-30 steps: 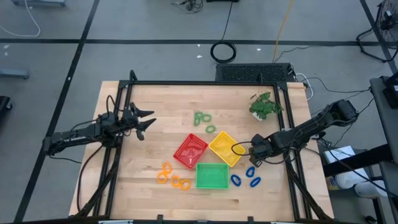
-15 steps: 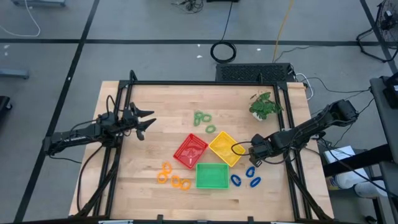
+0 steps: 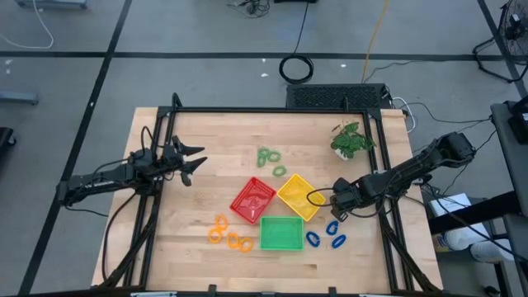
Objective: Sort spring keychains
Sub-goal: Put the blue spring keychain into the yellow bin
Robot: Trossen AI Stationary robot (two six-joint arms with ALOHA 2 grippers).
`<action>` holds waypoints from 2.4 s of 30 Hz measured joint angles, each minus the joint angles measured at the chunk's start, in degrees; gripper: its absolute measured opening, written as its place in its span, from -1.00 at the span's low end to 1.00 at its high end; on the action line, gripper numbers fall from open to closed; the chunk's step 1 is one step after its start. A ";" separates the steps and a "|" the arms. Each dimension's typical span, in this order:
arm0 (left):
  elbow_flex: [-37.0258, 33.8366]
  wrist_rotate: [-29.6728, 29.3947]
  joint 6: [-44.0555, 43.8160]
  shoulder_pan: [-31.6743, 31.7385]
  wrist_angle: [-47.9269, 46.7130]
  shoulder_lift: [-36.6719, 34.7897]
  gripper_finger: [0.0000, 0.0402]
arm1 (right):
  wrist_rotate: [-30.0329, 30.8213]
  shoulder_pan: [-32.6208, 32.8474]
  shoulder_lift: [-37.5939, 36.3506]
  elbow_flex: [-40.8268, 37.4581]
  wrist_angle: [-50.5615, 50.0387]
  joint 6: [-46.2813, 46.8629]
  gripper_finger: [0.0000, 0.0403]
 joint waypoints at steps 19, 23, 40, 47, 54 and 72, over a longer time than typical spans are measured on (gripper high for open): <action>0.00 0.00 0.00 0.00 -0.01 0.00 -0.08 | 0.01 0.02 -1.30 -0.02 0.31 -3.65 -0.86; -0.01 0.00 0.00 0.00 0.00 0.00 -0.08 | 0.83 0.02 -2.79 -0.15 0.26 -3.65 -0.85; -0.01 -0.02 0.00 0.00 0.01 0.00 -0.08 | 10.04 0.00 -6.90 -0.17 0.90 -3.08 -0.88; -0.02 0.00 0.00 0.00 0.01 0.01 -0.08 | 13.10 -0.11 -7.80 -0.13 2.04 -3.15 -0.87; -0.02 -0.01 0.00 0.00 0.01 0.00 -0.08 | 16.45 -0.11 -7.82 -0.11 3.67 -3.41 -0.88; -0.02 -0.01 0.00 0.00 -0.01 0.00 -0.08 | 24.00 -0.91 -7.82 -0.02 8.00 -6.23 -0.88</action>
